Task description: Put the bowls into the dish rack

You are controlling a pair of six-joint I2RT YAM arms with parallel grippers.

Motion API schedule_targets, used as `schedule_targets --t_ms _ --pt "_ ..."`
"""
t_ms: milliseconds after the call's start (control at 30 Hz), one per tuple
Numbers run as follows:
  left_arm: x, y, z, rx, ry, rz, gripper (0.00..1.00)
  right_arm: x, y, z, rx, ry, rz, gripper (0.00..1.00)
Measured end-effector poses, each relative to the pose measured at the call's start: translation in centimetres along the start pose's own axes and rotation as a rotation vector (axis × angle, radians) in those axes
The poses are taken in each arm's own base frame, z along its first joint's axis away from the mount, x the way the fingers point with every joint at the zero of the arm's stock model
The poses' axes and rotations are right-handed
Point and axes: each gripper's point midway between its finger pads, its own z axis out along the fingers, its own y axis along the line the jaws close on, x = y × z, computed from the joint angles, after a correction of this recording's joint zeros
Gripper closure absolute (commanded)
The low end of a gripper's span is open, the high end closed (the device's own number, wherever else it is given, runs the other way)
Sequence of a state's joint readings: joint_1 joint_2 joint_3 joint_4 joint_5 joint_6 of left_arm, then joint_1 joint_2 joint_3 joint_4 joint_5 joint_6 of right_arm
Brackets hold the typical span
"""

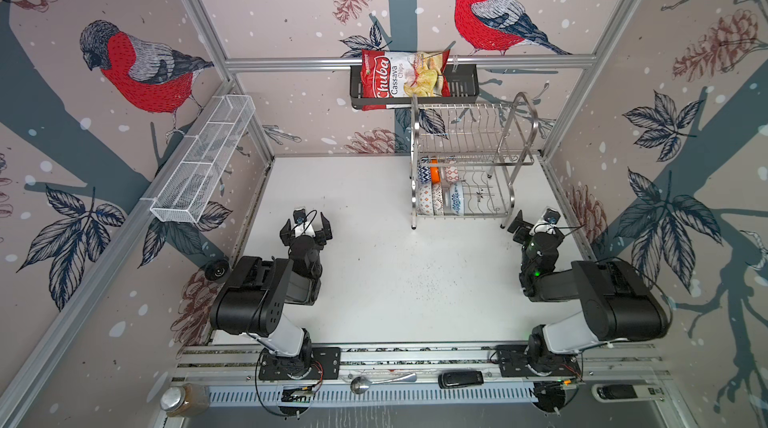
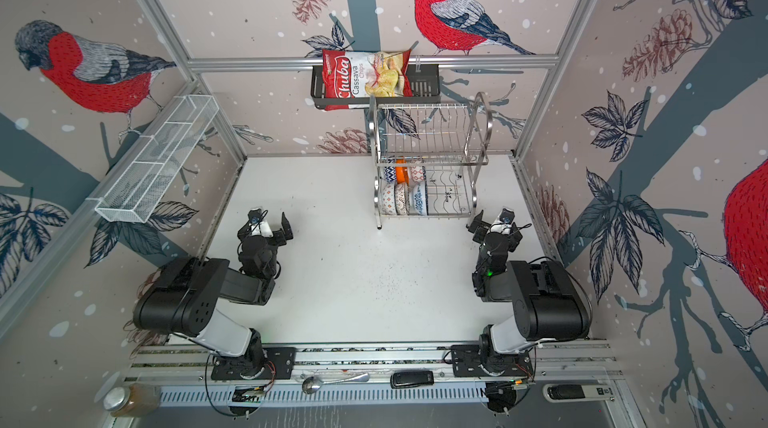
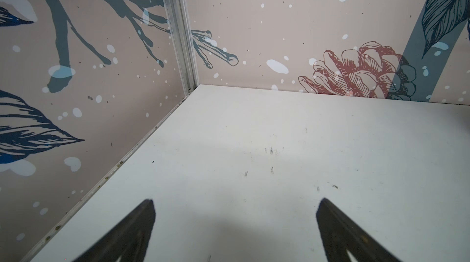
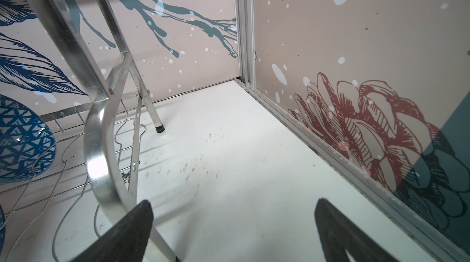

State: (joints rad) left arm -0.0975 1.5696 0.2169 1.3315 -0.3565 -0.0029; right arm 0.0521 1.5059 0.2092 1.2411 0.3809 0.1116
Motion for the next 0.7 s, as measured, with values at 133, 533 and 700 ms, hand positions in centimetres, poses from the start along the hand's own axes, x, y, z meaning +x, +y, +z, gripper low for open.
schedule_targets --t_ms 133,533,700 --pt "0.19 -0.11 -0.38 -0.014 -0.001 0.005 0.01 0.03 0.10 0.00 -0.006 0.001 0.000 0.01" --pt "0.10 0.32 -0.42 -0.041 -0.006 0.005 0.01 0.06 0.26 0.00 -0.015 0.003 0.000 0.01" --pt "0.12 0.32 -0.43 -0.041 -0.006 0.008 0.01 0.02 0.50 0.12 -0.020 0.005 -0.002 0.01"
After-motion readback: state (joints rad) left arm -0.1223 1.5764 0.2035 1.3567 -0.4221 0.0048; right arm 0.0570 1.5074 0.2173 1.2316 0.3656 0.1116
